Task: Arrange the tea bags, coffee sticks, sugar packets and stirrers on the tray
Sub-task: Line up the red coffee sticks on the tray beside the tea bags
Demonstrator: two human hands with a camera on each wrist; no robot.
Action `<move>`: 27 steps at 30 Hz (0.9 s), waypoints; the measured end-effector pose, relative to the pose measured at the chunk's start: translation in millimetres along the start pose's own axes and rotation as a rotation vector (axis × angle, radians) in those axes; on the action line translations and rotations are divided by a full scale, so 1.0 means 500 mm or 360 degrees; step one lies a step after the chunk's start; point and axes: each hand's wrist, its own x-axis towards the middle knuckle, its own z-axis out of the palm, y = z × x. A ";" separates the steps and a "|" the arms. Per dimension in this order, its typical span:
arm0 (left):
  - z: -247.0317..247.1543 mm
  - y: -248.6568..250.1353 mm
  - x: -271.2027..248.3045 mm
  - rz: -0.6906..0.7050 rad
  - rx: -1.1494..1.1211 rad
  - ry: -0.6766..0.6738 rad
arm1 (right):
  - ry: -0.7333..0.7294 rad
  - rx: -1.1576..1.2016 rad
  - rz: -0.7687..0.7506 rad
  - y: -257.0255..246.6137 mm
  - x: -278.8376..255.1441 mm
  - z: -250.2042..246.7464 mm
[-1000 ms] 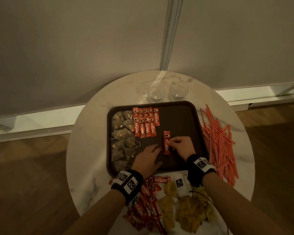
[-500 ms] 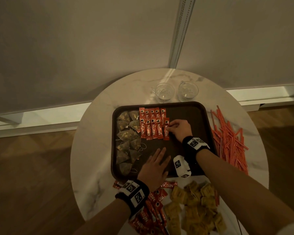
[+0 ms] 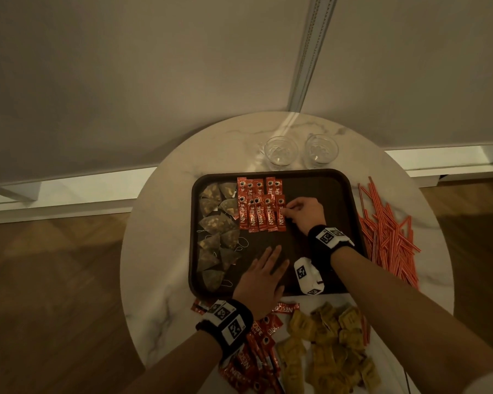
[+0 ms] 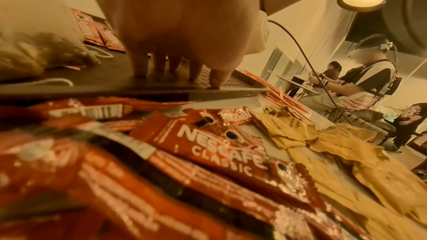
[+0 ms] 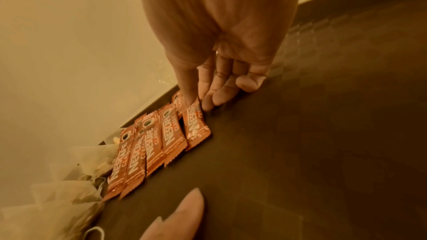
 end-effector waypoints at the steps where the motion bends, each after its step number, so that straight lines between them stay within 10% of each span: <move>1: 0.000 0.000 0.000 0.0000 -0.0002 0.0001 | -0.0001 -0.0003 0.0000 0.001 0.000 -0.001; 15: -0.027 -0.012 -0.008 0.0023 -0.0278 -0.0007 | -0.0038 0.0045 0.0011 0.053 -0.110 -0.018; 27: 0.019 -0.106 -0.247 -0.0361 -0.1136 0.1007 | -0.0336 -0.0914 -0.0504 0.152 -0.396 0.023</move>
